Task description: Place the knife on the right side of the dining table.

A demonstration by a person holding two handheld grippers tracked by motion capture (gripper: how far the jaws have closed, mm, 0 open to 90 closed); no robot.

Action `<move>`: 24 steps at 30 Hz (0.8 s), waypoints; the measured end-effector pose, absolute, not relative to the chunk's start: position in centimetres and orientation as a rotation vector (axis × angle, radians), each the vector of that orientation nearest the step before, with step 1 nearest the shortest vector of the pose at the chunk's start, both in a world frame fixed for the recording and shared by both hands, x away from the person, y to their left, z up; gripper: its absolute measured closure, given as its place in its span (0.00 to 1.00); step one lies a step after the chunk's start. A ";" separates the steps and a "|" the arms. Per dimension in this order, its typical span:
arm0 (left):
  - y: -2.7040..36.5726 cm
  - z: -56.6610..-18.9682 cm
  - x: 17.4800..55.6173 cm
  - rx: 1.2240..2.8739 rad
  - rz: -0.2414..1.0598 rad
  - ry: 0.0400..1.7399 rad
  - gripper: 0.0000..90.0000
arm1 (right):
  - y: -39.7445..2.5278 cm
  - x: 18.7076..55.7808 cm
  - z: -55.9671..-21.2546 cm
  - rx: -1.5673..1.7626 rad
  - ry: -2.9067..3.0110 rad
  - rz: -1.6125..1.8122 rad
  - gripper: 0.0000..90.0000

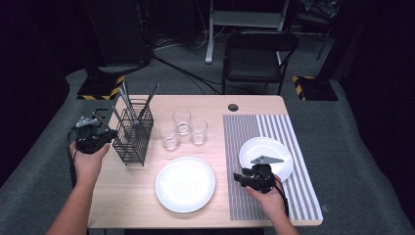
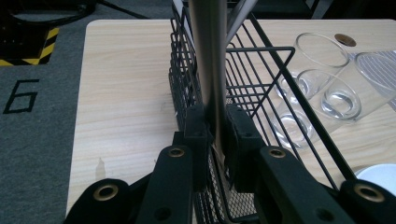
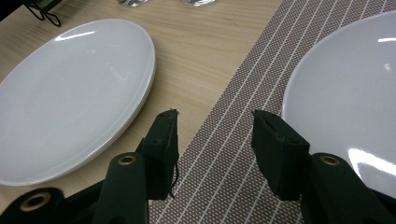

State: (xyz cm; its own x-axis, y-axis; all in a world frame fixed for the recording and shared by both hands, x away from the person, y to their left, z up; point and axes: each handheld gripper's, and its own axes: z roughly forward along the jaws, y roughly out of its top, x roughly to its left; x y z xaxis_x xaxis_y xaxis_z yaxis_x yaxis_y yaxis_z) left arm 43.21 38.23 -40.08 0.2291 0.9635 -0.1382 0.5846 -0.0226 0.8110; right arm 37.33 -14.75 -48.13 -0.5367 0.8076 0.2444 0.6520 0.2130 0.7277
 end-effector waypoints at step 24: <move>36.7 -38.9 42.6 1.779 0.620 1.378 0.91 | -14.8 37.4 -48.2 1.407 2.294 1.219 0.56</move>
